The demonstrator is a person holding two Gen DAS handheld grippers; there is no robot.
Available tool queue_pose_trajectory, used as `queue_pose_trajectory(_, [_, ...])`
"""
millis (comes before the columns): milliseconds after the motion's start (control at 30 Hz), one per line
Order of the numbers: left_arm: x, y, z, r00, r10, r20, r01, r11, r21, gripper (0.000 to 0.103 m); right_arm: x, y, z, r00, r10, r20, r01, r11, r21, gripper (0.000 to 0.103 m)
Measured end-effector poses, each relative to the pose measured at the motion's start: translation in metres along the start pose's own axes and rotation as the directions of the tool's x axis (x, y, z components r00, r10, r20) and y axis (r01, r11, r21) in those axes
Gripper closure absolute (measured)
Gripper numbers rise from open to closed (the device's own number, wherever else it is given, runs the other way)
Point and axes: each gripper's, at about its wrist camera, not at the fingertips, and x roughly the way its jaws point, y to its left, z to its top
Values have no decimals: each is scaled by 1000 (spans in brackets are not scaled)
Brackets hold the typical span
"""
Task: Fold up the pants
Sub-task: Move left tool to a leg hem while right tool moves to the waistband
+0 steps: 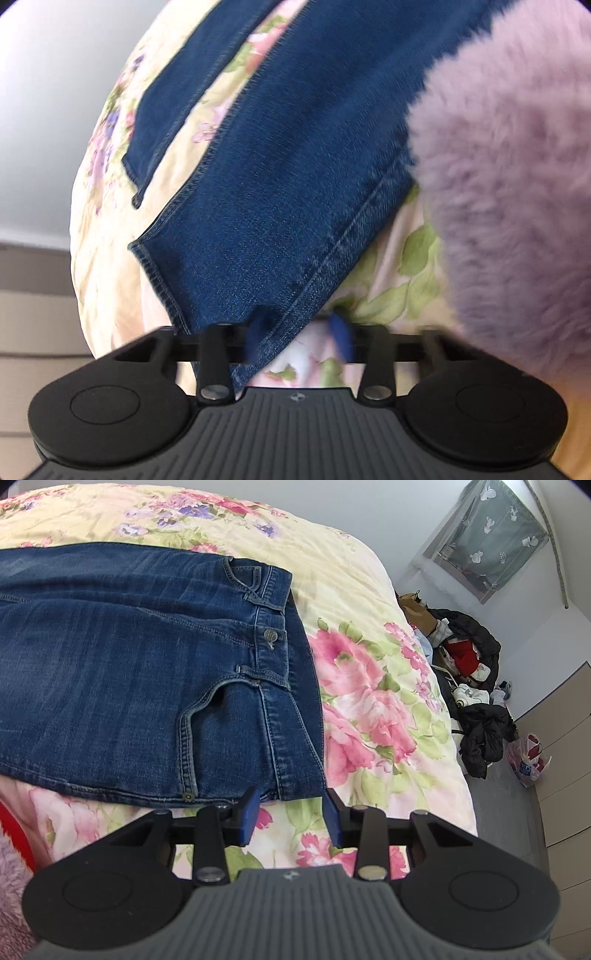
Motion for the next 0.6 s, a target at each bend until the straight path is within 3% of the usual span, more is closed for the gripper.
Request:
queue_pose_trajectory(67, [-10,4,0,999,18,28,-16,998,-63,91,1,-1,-3,1000,-2,2,2,1000,-15,70])
queue_pose_trajectory(167, [-23,11,1,995,70,70,-60,989,-137,97,2,0,-5,1000,1,10,-1,999,-44,70])
queue_pose_trajectory(367, [-42,29,13,985,139,99,-106,953,-284,99,-9,9,-9,997,24,75,-11,984,-179,70])
queue_pose_trajectory(600, [-50,49,24,985,154,72,-109,899,-425,99,-19,20,-19,993,35,116,6,942,-334,71])
